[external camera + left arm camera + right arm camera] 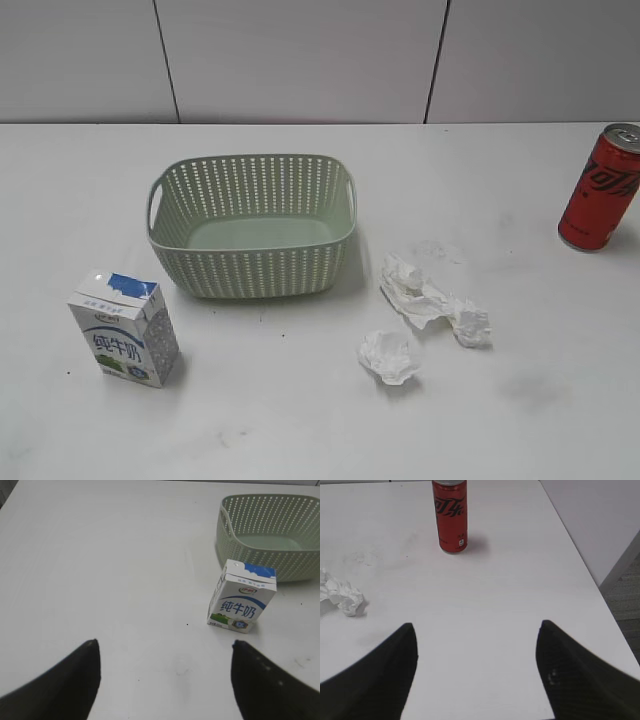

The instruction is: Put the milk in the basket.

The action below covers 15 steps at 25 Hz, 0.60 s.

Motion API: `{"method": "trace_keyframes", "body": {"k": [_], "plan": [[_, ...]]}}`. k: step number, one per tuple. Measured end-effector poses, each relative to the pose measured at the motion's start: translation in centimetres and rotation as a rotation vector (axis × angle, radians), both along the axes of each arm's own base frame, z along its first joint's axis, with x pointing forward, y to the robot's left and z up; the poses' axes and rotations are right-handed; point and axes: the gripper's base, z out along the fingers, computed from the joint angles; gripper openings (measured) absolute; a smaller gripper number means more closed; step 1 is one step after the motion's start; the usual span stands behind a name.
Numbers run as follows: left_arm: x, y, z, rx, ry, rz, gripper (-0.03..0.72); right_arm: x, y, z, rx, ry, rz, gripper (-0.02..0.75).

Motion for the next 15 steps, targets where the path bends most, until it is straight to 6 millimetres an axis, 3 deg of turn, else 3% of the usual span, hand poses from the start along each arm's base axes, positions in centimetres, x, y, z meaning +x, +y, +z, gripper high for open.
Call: {"method": "trace_keyframes", "body": {"k": [10,15], "plan": [[-0.1,0.0,0.6,0.017,-0.013,-0.008,0.592,0.0,0.0,0.0,0.0,0.0,0.0,0.589],[2.0,-0.2,2.5,0.163,0.048,-0.103,0.592,0.0,0.0,0.0,0.0,0.0,0.0,0.589]]}}
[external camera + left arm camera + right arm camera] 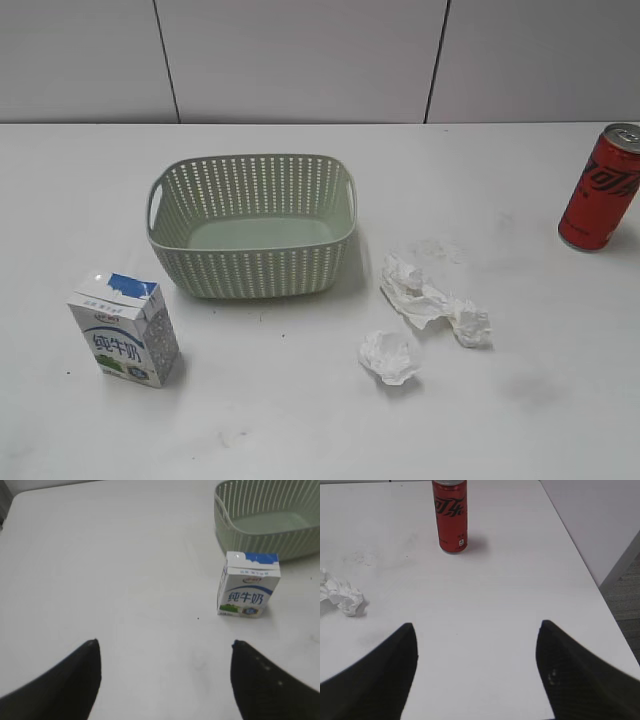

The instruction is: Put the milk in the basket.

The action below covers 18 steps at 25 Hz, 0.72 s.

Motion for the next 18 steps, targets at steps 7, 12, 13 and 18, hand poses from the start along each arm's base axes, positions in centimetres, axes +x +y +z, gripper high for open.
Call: {"method": "trace_keyframes", "body": {"k": [7,12,13,18], "plan": [[6.6,-1.5,1.2,0.092,0.188,-0.225,0.592,0.0,0.0,0.0,0.0,0.0,0.0,0.589],[12.5,-2.5,2.0,0.189,0.303,-0.431,0.59,0.0,0.0,0.0,0.0,0.0,0.0,0.589],[13.5,-2.8,2.3,0.209,0.312,-0.472,0.589,0.0,0.0,0.0,0.0,-0.001,0.0,0.589],[18.7,-4.8,2.0,0.315,0.374,-0.72,0.589,0.0,0.0,0.0,0.0,-0.001,0.0,0.589]]}}
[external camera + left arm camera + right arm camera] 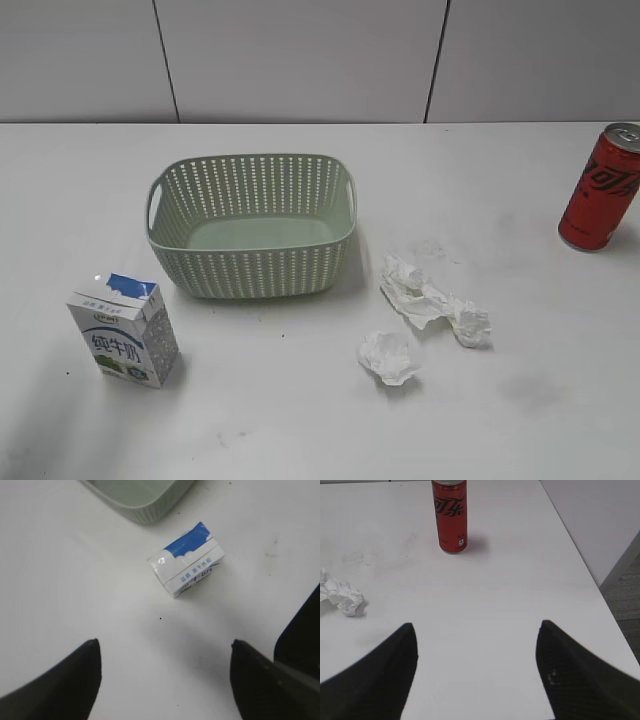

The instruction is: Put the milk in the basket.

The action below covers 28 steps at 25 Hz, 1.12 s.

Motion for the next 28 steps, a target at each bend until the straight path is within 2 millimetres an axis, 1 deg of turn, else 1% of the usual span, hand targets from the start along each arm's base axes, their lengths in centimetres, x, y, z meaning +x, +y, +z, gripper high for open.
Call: {"method": "trace_keyframes", "body": {"k": [3,6,10,13,17,22,24,28], "plan": [[1.8,-1.5,-0.5,0.055,-0.004,-0.185,0.589,0.0,0.0,0.0,0.0,0.0,0.0,0.589],[2.9,-3.1,-1.5,0.117,-0.009,-0.332,0.589,0.0,0.0,0.0,0.0,0.0,0.0,0.589],[4.1,-4.9,-4.3,0.213,0.049,-0.454,0.589,0.0,0.0,0.0,0.0,0.0,0.0,0.589],[5.1,-6.2,-6.3,0.316,0.036,-0.533,0.589,0.0,0.0,0.0,0.0,0.0,0.0,0.589],[5.8,-7.6,-8.1,0.343,0.03,-0.572,0.589,0.0,0.0,0.0,0.0,0.0,0.0,0.589],[6.6,-8.1,-10.3,0.354,0.079,-0.581,0.589,0.0,0.0,0.0,0.001,0.0,0.0,0.589],[6.9,-8.2,-10.8,0.354,0.08,-0.579,0.589,0.0,0.0,0.0,0.001,0.0,0.0,0.589],[7.1,-8.5,-11.3,0.335,0.08,-0.57,0.586,0.0,0.0,0.0,0.001,0.0,0.0,0.589]]}}
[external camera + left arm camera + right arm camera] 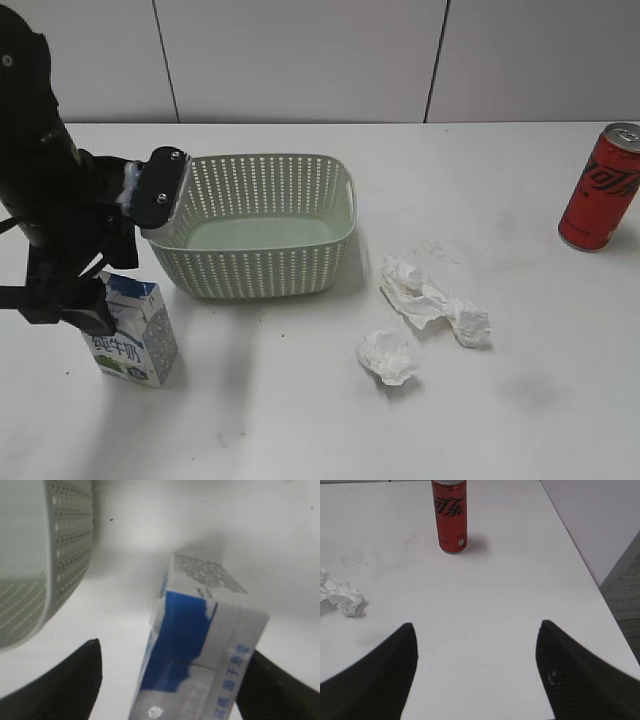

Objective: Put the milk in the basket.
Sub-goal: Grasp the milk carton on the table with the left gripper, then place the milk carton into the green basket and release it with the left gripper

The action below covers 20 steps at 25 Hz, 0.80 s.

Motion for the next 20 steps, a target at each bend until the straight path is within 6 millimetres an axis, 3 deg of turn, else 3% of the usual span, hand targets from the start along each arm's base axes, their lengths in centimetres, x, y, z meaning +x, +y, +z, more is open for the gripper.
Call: {"method": "trace_keyframes", "body": {"k": [5,9,14,20], "plan": [[-0.1,-0.1,-1.0,0.016,0.064,0.003,0.489,0.0,0.0,0.0,0.0,0.0,0.0,0.589],[-0.2,-0.2,-1.1,0.011,0.086,0.008,0.314,0.0,0.0,0.0,0.0,0.0,0.0,0.589],[-0.9,0.1,0.4,0.002,0.081,0.003,0.316,0.0,0.0,0.0,0.0,0.0,0.0,0.589],[-2.2,0.9,5.0,-0.014,0.011,-0.023,0.316,0.0,0.0,0.0,0.0,0.0,0.0,0.589]]}}
